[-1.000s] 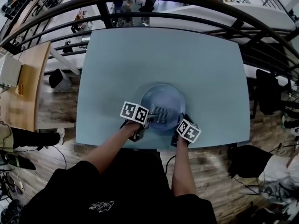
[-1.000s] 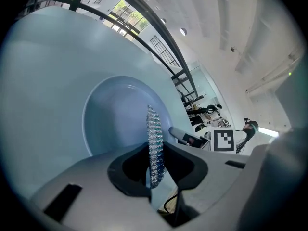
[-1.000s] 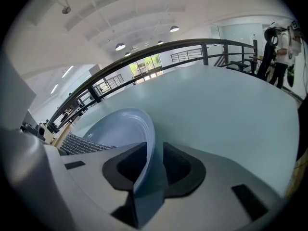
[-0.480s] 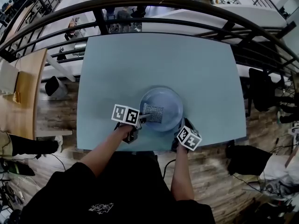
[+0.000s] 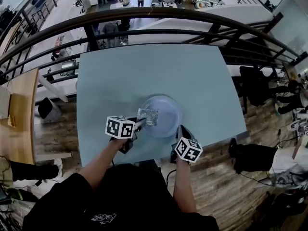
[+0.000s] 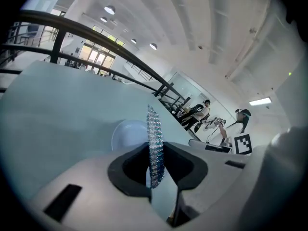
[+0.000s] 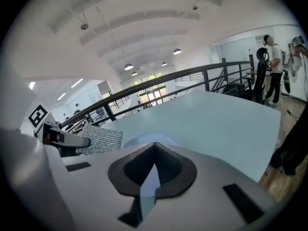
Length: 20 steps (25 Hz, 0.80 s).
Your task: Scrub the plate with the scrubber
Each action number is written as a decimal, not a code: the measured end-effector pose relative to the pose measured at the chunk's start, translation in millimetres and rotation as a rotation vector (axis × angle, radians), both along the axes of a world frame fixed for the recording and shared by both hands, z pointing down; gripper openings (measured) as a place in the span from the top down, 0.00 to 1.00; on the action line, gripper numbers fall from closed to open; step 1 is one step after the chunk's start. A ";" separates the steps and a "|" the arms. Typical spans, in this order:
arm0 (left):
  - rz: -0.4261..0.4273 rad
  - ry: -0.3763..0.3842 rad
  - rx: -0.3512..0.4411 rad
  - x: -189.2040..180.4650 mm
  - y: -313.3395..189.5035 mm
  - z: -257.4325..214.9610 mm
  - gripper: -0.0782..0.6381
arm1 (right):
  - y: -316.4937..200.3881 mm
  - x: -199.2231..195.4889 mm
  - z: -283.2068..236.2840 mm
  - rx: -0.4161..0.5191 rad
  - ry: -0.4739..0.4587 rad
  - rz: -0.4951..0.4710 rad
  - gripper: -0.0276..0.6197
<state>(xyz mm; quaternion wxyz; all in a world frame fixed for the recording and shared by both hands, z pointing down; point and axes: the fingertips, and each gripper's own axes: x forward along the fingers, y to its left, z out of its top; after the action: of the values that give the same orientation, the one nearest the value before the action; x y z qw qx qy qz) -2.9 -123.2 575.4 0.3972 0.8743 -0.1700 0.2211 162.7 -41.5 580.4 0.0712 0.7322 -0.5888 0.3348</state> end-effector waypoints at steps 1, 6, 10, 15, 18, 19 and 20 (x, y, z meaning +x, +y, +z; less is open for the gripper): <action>0.000 0.003 0.031 -3.3 -1.8 -6.3 0.77 | 1.6 -4.6 -9.6 0.018 0.010 0.002 0.95; 0.004 0.055 0.172 -14.0 -9.2 -45.6 0.77 | 8.6 -19.9 -57.7 0.102 0.067 0.023 0.95; -0.017 0.108 0.252 -22.7 -16.9 -77.6 0.77 | 15.1 -31.9 -88.4 0.157 0.104 0.042 0.95; -0.028 0.152 0.387 -29.4 -20.4 -117.8 0.77 | 22.1 -43.7 -129.2 0.239 0.127 0.050 0.95; -0.038 0.176 0.457 -27.8 -22.5 -138.0 0.77 | 21.9 -42.0 -153.5 0.288 0.146 0.047 0.95; -0.044 0.182 0.475 -26.1 -23.1 -143.1 0.77 | 21.2 -39.9 -159.9 0.302 0.152 0.044 0.95; -0.048 0.188 0.493 -24.5 -23.0 -147.8 0.77 | 20.5 -38.1 -165.3 0.315 0.158 0.039 0.95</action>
<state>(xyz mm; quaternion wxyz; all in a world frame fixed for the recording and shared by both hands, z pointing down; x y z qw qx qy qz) -27.4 -146.2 427.6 0.1916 0.9570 -0.2018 0.0815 124.6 -21.0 415.1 -0.0047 0.7695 -0.6124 0.1814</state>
